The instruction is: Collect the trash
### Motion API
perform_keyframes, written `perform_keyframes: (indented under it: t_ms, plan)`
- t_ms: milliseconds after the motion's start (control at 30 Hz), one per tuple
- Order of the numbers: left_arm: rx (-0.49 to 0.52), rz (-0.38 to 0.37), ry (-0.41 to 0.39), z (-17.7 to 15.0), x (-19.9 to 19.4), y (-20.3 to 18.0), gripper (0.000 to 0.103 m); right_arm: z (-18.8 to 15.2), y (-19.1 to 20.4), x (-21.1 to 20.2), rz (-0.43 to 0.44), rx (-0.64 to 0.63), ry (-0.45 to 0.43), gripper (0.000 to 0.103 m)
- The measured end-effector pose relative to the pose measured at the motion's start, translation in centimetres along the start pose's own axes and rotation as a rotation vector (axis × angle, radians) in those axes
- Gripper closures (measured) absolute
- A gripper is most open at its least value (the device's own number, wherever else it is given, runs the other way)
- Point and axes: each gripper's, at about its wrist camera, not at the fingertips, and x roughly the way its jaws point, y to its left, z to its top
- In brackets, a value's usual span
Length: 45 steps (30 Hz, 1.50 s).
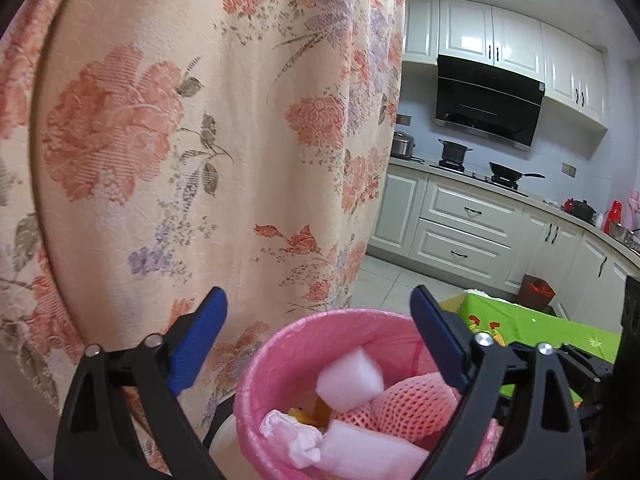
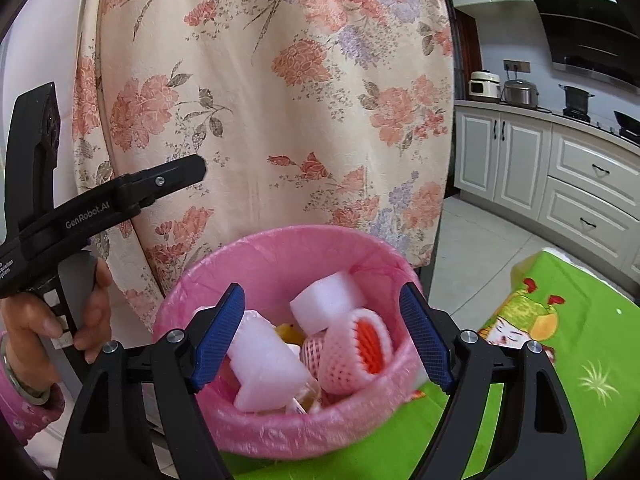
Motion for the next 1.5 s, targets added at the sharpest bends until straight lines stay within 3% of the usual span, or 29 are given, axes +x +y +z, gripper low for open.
perform_keyframes:
  t_ms: [233,567,767,1000,1267,1500]
  plan:
    - [0.031,0.040,-0.037,0.6,-3.5,-1.1,0.005,-0.1,0.5,-3.7,-0.044,-0.015,-0.040,0.027]
    - [0.005,0.077,-0.118,2.2,-10.8,-2.3,0.005,1.4,1.4,-10.3,-0.112,0.021,-0.118,0.018]
    - [0.046,0.103,-0.104,2.4,-14.0,-3.7,0.005,1.7,2.3,-13.3,-0.139,0.036,-0.118,0.018]
    - [0.026,0.108,-0.007,0.4,-15.5,-4.1,0.005,0.6,3.3,-15.2,-0.167,0.049,-0.117,0.018]
    - [0.051,0.072,-0.009,-3.2,-19.2,-4.4,0.005,-2.4,4.1,-17.1,-0.204,0.103,-0.123,0.018]
    - [0.082,0.043,-0.016,-5.6,-21.6,-4.6,0.005,-5.1,6.9,-19.6,-0.240,0.069,-0.123,0.018]
